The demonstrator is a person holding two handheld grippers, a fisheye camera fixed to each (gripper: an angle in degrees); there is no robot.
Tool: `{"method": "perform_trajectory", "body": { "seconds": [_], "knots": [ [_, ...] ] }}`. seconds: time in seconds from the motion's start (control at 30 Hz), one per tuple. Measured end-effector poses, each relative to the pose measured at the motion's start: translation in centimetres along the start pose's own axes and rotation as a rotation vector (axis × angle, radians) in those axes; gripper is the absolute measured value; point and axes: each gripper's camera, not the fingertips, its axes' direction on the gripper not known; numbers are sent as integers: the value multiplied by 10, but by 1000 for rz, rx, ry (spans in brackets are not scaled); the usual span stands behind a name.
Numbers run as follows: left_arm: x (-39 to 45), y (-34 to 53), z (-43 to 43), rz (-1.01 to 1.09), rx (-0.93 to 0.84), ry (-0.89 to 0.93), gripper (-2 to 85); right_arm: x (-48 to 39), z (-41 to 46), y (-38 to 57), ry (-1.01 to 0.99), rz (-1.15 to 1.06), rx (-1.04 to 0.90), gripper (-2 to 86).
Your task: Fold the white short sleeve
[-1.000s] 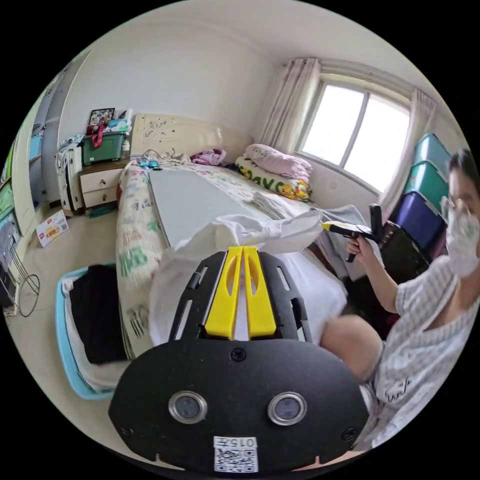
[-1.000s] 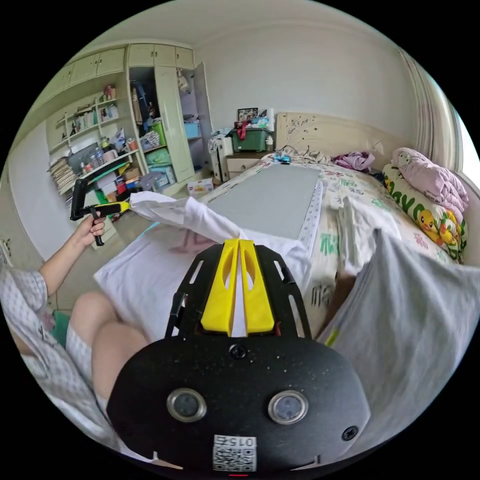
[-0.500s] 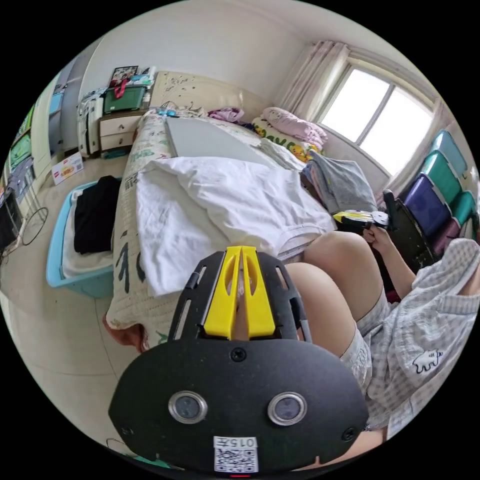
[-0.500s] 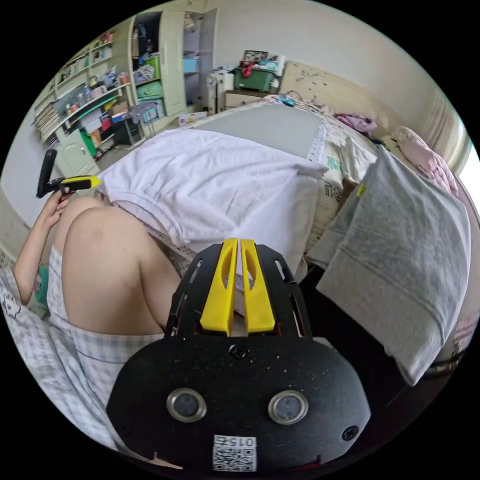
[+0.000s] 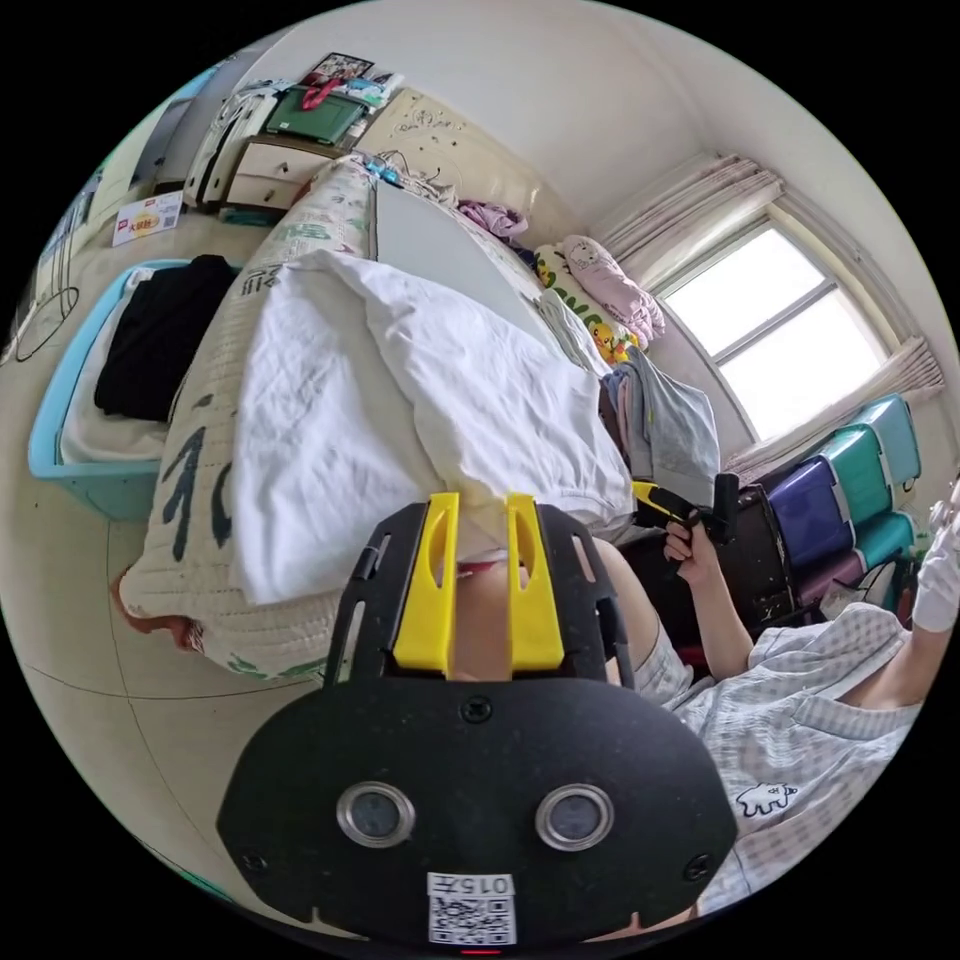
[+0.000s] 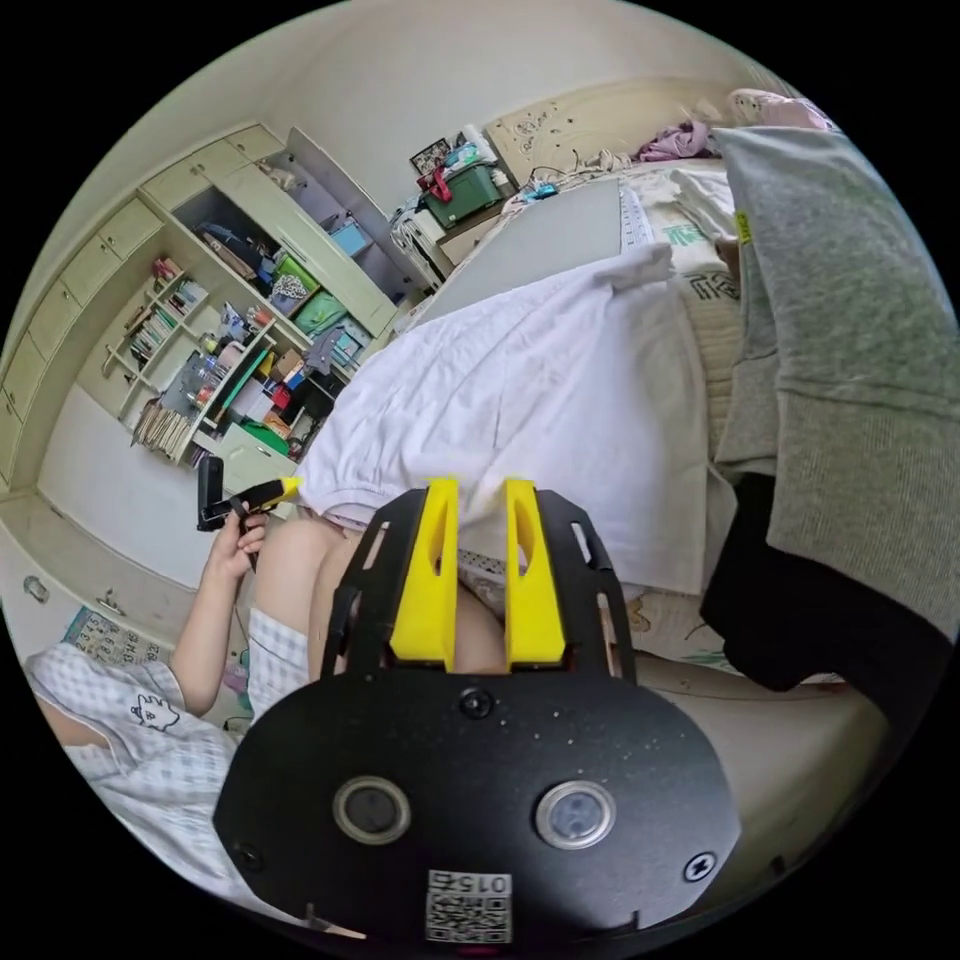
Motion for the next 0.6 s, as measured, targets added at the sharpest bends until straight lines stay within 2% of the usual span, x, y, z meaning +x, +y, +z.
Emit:
{"method": "perform_trajectory", "body": {
  "seconds": [0.07, 0.2, 0.3, 0.37, 0.43, 0.6],
  "knots": [
    [1, -2, 4, 9, -4, 8, 25, 3, 0, 0, 52, -20, -8, 23],
    [7, 3, -3, 37, 2, -7, 12, 12, -13, 10, 58, -43, 13, 8],
    [8, 6, -4, 37, -26, -29, 13, 24, -8, 15, 71, -52, -54, 17],
    [8, 3, -6, 37, -40, 5, 23, 32, -13, 12, 64, -38, -66, 58],
    [8, -3, -15, 24, -34, 24, 33, 39, -31, 4, 51, -34, 2, 79],
    [10, -36, -55, -43, 139, -62, 64, 60, -71, -43, 135, -10, 156, 78]
  ]
}}
